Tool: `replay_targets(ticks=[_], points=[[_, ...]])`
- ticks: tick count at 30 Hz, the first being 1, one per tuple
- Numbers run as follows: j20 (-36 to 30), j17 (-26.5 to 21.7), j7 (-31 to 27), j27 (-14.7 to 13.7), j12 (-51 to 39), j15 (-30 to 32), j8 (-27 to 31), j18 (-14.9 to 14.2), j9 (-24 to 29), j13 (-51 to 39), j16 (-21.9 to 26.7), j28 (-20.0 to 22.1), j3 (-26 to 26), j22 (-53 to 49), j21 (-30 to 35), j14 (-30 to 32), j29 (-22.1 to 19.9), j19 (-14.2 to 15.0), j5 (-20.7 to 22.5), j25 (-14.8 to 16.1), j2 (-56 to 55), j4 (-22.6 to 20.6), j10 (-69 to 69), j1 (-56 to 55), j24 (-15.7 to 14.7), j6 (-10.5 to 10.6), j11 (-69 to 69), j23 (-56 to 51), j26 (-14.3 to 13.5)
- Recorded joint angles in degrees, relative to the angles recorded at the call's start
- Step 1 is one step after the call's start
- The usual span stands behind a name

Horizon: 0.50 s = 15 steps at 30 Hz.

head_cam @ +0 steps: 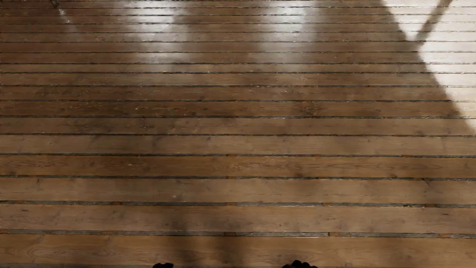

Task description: Approach the blue officechair

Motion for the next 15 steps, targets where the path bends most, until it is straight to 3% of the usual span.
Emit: replay_targets(ticks=[2, 3, 5, 7, 10, 11, 12, 14, 15], points=[[1.2, -2.3, 0.2, -1.6, -1.2, -5.6, 1.9, 0.5, 0.3, 3.4, -0.1, 2.1, -0.5, -0.5, -2.6, -3.0, -1.2, -0.5, 1.4, 0.6, -7.2, -1.6, -0.4, 4.9, 0.5, -1.0, 4.9, -3.4, -1.8], [1.7, -2.2, 0.0, -1.7, -1.8, -7.7, 2.6, 0.7, 0.4, 5.5, -0.4, 2.6, -0.9, -1.0, -5.1, -4.6, -2.2, -2.6, 2.2, 1.6, -10.5, -2.3, -0.3, 7.2, 0.6, -1.3, 4.1, -5.4, -2.3], [1.2, -1.3, -0.7, -1.7, -2.0, -16.0, 2.7, 1.1, 0.2, 8.9, -0.3, 2.5, -2.2, -4.0, -10.8, -7.2, -3.0, -4.4, 3.3, 3.4, -15.8, -3.0, -0.6, 11.6, 0.1, -1.4, -4.1, -8.9, -3.3], [-0.6, -0.1, -1.5, -1.4, -2.7, -19.3, 0.8, 1.0, -0.1, 11.3, 0.6, 2.8, -3.6, -6.5, -16.2, -8.4, -3.7, -6.9, 3.0, 3.3, -18.9, -3.5, -2.6, 16.1, 0.6, -1.2, -20.4, -11.0, -5.0], [-4.1, 1.9, -3.2, -1.6, -3.9, -15.3, -4.3, 0.6, -1.3, 13.0, 2.1, 4.7, -5.6, -7.7, -19.7, -8.2, -4.5, -8.6, 2.7, 0.2, -18.9, -4.2, -8.5, 23.2, 2.4, -0.8, -50.7, -11.1, -5.4], [-5.2, 2.0, -4.0, -2.2, -4.3, -15.4, -4.1, 0.4, -1.7, 13.4, 2.3, 5.0, -6.2, -7.2, -19.9, -8.1, -4.1, -6.6, 3.3, -1.3, -18.8, -4.5, -9.5, 25.4, 2.6, -0.6, -57.2, -10.6, -4.8], [-6.0, 1.9, -4.9, -2.8, -4.5, -15.3, -2.9, 0.1, -2.2, 13.8, 2.4, 5.1, -6.9, -6.3, -20.0, -8.1, -3.4, -6.5, 4.0, -2.7, -18.9, -4.7, -9.9, 27.4, 2.5, -0.3, -59.0, -9.8, -4.2], [-6.4, 2.2, -6.9, -4.2, -4.3, -8.6, -0.8, -0.9, -3.1, 14.5, 2.7, 3.3, -8.0, -3.4, -19.9, -7.0, -2.3, -11.2, 6.2, -5.5, -19.4, -3.8, -9.6, 31.6, 2.0, 0.5, -53.2, -7.9, -2.2], [-5.8, 2.5, -7.5, -4.4, -3.6, -5.6, -1.0, -1.3, -3.4, 14.6, 2.8, 2.2, -8.4, -1.8, -20.1, -4.5, -1.8, -11.8, 7.0, -6.7, -19.1, -2.7, -7.9, 33.1, 1.7, 1.3, -49.8, -6.5, -0.8]])
